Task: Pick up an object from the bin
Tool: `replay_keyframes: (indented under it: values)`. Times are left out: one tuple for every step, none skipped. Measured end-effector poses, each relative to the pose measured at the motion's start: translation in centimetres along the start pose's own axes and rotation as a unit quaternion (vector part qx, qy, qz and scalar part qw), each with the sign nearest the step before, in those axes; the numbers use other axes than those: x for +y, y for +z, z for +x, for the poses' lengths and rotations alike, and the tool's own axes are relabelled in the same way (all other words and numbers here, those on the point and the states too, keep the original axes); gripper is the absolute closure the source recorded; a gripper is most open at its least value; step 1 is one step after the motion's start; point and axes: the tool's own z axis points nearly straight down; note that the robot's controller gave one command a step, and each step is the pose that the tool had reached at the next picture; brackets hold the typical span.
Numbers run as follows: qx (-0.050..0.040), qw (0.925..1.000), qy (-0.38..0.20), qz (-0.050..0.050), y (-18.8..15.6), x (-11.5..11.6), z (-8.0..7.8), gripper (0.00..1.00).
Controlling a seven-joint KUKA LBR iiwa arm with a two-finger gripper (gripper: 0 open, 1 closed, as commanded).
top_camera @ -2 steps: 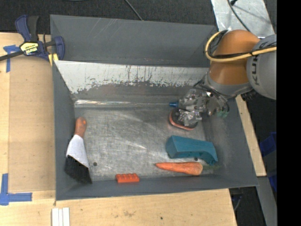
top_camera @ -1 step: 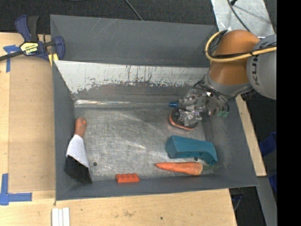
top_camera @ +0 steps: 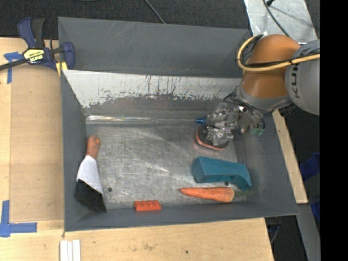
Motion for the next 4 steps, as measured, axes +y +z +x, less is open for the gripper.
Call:
replay_keyframes:
  values:
    - [-0.0016,1.0,0.0,-0.008,0.1,-0.6,0.1,1.0]
    - [-0.0082,0.9975,0.07,0.0,-3.9,-0.9,1.5,1.0]
    - [-0.0141,0.9969,0.078,0.002,-7.3,-0.9,1.0,1.0]
    - [-0.0121,0.998,0.062,0.001,-8.4,-0.3,1.5,0.0]
